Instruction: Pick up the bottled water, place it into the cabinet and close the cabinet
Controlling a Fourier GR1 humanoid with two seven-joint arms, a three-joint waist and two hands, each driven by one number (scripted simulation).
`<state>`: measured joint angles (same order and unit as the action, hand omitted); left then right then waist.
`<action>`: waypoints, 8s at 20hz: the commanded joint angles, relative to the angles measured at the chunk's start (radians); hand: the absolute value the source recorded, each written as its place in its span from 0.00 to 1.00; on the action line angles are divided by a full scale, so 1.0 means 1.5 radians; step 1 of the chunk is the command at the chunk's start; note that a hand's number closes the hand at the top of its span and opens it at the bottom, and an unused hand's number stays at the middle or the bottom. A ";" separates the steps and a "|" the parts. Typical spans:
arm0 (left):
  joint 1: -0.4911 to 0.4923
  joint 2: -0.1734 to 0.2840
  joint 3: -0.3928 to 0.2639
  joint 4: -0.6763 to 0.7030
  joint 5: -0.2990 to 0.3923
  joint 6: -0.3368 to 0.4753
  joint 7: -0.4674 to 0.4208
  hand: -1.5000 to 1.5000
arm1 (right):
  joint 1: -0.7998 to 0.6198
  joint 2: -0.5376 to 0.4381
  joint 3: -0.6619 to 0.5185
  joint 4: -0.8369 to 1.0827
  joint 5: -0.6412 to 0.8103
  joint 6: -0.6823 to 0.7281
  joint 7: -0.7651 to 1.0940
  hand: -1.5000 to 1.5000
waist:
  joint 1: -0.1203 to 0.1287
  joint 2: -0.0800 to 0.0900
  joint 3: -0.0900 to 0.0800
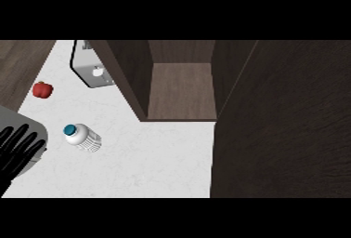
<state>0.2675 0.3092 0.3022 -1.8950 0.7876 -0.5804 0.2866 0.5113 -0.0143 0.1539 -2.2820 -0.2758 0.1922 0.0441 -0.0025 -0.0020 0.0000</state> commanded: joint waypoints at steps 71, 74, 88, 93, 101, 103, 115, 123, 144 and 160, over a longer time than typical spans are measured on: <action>-0.503 0.009 0.035 1.121 -0.519 -0.143 -0.588 0.00 | 0.078 -0.018 0.051 0.059 0.039 0.066 -0.148 0.00 | -0.028 0.010 -0.004; -0.500 0.007 0.047 1.128 -0.501 -0.174 -0.581 0.00 | 0.084 -0.014 0.056 0.056 0.034 0.065 -0.151 0.00 | -0.026 0.010 -0.004; -0.502 -0.026 0.027 1.098 -0.500 -0.223 -0.563 1.00 | 0.052 -0.038 0.016 0.076 -0.002 0.078 -0.133 0.00 | -0.022 0.009 -0.003; -0.487 -0.038 0.020 1.083 -0.498 -0.237 -0.583 1.00 | 0.038 -0.023 0.030 0.064 0.017 0.052 -0.117 0.00 | -0.015 0.008 -0.003; -0.492 -0.057 0.013 1.059 -0.498 -0.191 -0.599 1.00 | 0.099 -0.040 0.024 0.075 0.014 0.084 -0.169 0.00 | -0.021 0.006 -0.002; -0.452 -0.076 0.036 1.038 -0.474 -0.126 -0.624 1.00 | 0.083 -0.018 0.049 0.084 0.035 0.065 -0.167 0.00 | -0.007 0.002 -0.001; -0.380 -0.099 0.091 0.964 -0.368 -0.065 -0.619 1.00 | 0.025 -0.013 0.034 0.147 0.054 0.051 -0.174 0.00 | 0.004 0.000 0.000; -0.347 -0.175 0.050 0.752 -0.303 0.014 -0.474 1.00 | 0.071 -0.026 0.058 0.090 0.051 0.051 -0.167 0.00 | 0.003 -0.002 0.001; -0.389 -0.206 -0.286 0.340 -0.223 0.463 -0.265 1.00 | 0.104 -0.027 0.110 0.108 0.049 0.047 -0.198 0.00 | -0.008 -0.001 0.000; -0.698 -0.206 -0.379 0.615 -0.263 0.686 -0.327 1.00 | 0.010 -0.011 0.104 0.134 0.051 0.002 -0.152 0.00 | -0.017 0.005 0.000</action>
<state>-0.6286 0.0007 -0.2568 -1.1087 0.3855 0.3882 -0.1842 0.5707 -0.0459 0.3055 -2.1089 -0.2160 0.2158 -0.1910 -0.0202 0.0000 -0.0005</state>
